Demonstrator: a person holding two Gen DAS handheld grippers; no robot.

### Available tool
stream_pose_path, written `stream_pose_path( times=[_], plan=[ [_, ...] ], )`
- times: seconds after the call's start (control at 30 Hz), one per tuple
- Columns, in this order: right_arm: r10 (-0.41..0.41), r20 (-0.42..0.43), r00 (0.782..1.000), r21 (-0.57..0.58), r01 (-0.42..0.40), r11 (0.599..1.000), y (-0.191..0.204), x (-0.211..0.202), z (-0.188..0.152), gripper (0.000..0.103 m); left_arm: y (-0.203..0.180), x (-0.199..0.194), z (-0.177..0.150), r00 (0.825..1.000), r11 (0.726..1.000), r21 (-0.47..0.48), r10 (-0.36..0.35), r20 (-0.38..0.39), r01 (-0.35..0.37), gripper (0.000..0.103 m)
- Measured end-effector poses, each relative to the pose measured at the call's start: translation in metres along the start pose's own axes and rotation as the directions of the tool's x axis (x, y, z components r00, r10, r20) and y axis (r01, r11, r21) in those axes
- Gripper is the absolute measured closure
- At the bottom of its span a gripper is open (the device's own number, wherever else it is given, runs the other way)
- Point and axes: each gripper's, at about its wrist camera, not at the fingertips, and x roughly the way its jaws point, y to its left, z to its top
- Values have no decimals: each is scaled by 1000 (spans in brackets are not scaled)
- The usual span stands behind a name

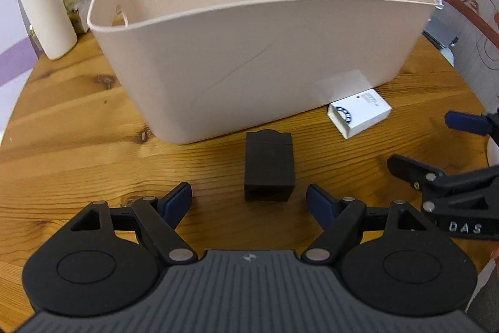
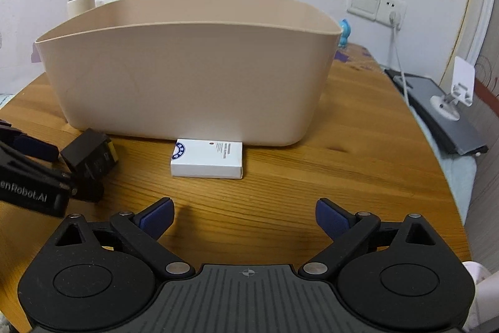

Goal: Organize objects
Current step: 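Grasp the black cube with the left tool while the right tool grasps the white card box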

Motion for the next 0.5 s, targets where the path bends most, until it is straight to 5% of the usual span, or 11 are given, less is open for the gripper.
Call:
stream_pose_path(
  times=[0.27, 0.5],
  plan=[
    [49, 5, 999, 0, -49, 999, 6, 21, 2, 0, 16, 6, 8, 999, 997, -67, -29, 43, 32, 23],
    [54, 33, 998, 2, -54, 999, 12, 34, 13, 0, 10, 8, 9, 998, 1000, -19, 5, 60, -4, 28]
  ],
)
